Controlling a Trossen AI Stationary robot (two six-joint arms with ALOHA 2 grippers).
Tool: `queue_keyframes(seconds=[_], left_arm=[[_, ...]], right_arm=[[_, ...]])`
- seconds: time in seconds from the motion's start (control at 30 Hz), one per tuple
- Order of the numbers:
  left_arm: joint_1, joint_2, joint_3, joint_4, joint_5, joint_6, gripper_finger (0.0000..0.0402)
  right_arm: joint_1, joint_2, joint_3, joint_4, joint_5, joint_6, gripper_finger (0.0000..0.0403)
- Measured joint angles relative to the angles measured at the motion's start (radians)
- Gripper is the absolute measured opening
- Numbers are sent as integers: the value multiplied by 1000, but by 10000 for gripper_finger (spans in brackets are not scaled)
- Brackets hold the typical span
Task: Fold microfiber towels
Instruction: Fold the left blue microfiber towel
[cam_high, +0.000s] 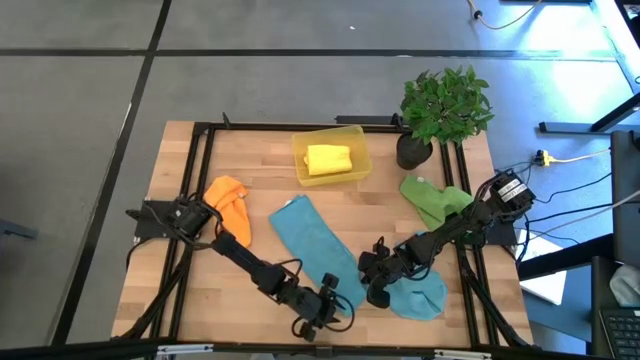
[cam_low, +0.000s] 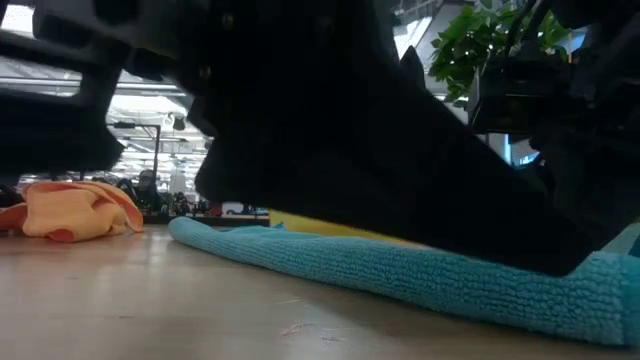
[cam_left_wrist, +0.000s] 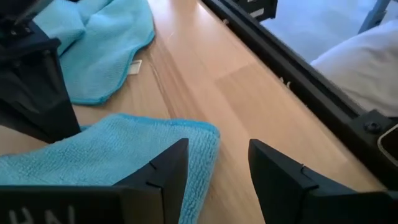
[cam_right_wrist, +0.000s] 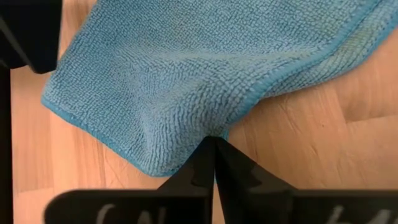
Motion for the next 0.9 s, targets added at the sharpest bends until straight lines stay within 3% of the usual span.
queue_keyframes(seconds=[0.47,0.63,0.9], left_arm=[[34,49,0,16,6,13,156],[29,58,3,17,-51,-4,155],[21,61,1,33,-92,30,82]], right_arm=[[-3,0,0,-2,-6,-49,15],[-3,0,0,-4,-6,-75,13],[-6,0,0,-6,-6,-106,12]])
